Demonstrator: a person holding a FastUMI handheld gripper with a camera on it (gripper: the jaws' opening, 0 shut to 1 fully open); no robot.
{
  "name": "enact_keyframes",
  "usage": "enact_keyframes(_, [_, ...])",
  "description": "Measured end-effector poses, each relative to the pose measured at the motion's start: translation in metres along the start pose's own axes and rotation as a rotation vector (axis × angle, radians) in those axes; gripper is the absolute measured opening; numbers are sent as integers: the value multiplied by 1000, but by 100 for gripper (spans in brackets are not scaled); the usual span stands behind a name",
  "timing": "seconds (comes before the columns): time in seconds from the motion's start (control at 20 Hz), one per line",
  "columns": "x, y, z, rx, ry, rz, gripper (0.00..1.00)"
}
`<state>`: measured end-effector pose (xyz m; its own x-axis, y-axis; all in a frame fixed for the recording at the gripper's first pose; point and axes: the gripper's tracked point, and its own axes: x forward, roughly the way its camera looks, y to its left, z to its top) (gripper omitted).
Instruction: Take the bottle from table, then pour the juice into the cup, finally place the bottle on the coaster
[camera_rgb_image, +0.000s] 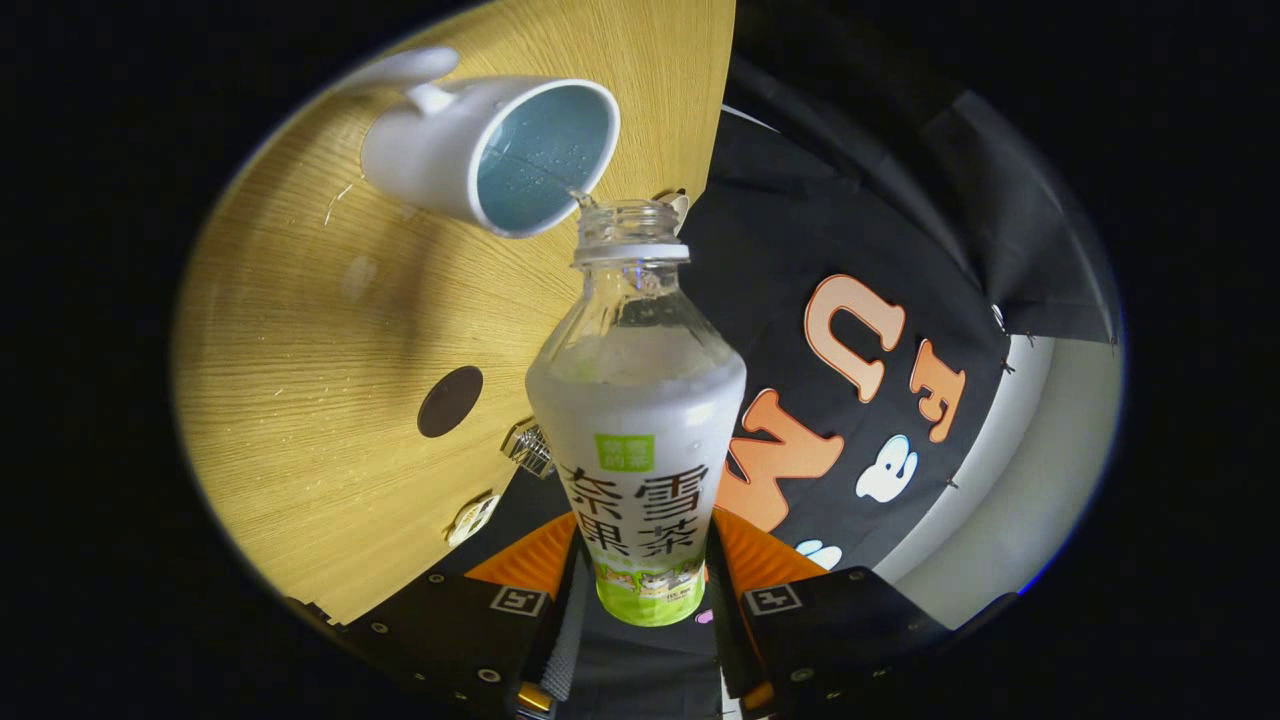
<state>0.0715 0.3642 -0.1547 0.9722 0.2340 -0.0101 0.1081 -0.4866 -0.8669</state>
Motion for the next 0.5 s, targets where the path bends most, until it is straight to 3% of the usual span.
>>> enact_keyframes(0.3, [3,5,-5,29,19,16,57])
enact_keyframes(0.5, [0,29,-4,195,27,86,57])
